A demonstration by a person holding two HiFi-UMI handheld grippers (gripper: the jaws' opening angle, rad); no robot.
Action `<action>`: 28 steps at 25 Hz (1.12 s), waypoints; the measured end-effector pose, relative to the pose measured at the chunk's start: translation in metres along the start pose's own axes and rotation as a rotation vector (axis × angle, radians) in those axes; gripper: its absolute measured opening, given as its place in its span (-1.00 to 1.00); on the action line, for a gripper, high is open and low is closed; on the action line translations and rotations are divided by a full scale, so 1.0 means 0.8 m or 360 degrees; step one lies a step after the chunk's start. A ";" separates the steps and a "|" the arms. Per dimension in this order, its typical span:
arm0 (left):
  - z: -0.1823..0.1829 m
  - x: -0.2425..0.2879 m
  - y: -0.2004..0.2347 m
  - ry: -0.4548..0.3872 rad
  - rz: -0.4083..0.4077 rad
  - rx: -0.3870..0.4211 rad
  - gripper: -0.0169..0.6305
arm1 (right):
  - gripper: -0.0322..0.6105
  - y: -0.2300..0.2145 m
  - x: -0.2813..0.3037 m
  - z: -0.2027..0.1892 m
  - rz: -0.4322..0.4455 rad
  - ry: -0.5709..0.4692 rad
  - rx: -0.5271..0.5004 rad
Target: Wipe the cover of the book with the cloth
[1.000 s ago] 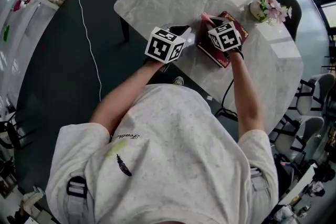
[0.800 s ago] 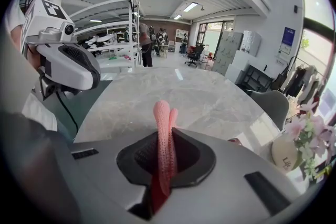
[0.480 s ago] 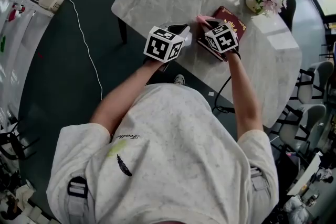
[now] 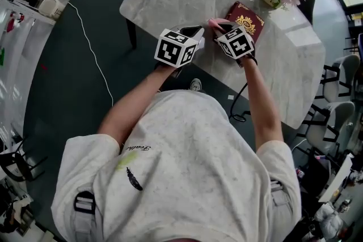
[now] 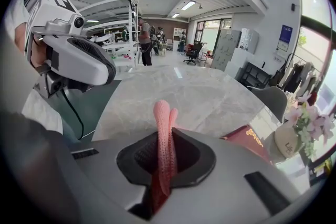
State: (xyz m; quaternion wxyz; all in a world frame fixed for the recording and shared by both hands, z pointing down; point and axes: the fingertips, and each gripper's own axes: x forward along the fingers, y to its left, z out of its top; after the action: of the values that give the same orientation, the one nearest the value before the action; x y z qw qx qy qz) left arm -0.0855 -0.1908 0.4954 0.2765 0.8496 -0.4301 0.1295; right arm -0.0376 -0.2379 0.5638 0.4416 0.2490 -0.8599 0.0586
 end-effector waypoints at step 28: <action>-0.027 -0.034 -0.016 0.0076 -0.0111 0.0081 -0.93 | -0.85 0.072 -0.045 0.013 -0.0145 -0.0204 0.0217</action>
State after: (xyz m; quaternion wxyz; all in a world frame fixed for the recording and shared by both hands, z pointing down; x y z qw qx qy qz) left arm -0.0912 -0.1542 0.4963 0.2695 0.8675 -0.3900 0.1508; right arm -0.0554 -0.1777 0.5360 0.3701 0.3205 -0.8682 0.0808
